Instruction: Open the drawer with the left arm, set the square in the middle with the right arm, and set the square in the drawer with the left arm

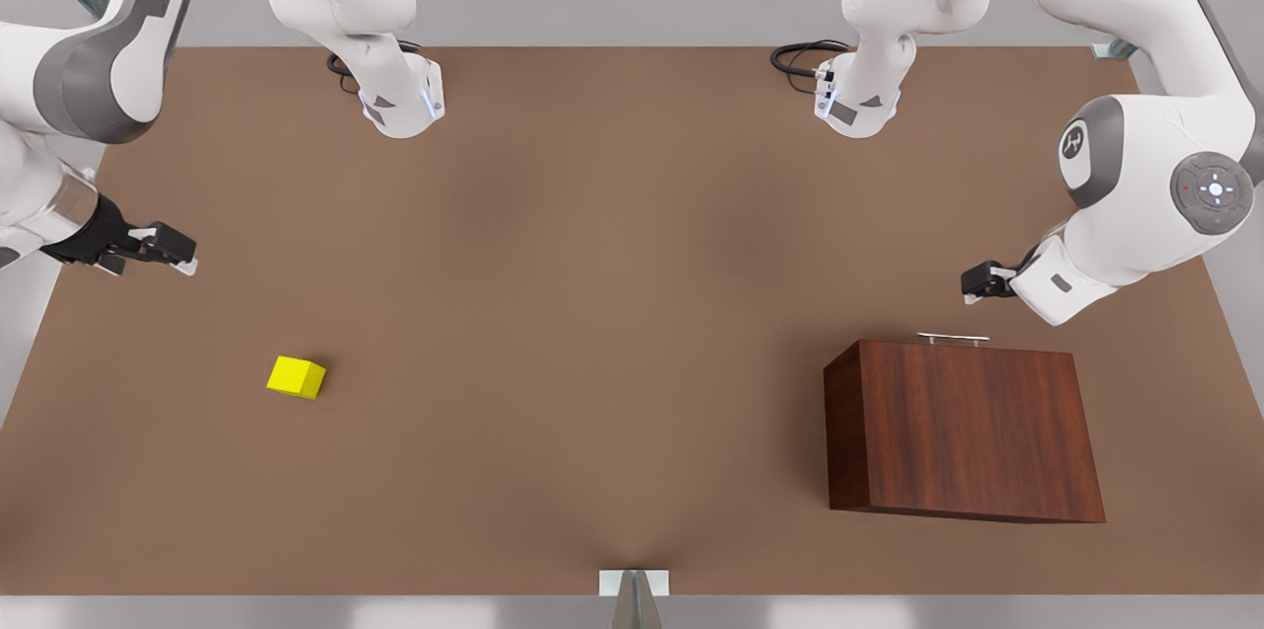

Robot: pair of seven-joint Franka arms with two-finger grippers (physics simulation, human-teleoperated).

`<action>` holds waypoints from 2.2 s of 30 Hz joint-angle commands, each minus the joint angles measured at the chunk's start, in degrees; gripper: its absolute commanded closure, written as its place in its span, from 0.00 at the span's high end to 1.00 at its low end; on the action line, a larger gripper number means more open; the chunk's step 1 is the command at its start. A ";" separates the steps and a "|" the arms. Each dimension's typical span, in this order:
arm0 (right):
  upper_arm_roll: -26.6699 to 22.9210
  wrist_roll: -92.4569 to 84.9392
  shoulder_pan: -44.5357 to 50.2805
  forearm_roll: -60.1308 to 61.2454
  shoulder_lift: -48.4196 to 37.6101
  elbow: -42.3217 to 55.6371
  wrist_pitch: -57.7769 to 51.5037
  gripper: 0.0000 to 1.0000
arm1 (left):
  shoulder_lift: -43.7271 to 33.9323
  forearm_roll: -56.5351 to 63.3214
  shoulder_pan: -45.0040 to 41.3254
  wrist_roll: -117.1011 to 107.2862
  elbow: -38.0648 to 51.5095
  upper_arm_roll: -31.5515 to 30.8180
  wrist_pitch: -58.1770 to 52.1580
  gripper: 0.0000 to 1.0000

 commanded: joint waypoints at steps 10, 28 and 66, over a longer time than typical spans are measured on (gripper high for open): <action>2.41 12.57 2.44 -0.31 1.93 -12.11 12.08 1.00 | -16.63 -3.13 0.03 -39.47 -29.97 3.46 24.52 1.00; 2.24 19.51 -3.19 -0.93 14.23 -33.65 46.98 1.00 | -20.85 -17.90 -0.05 -60.49 -57.48 5.48 57.04 1.00; 3.11 13.54 -5.65 -1.89 25.66 -31.36 60.78 0.74 | -8.28 -27.13 0.12 -60.49 -59.94 5.48 69.35 1.00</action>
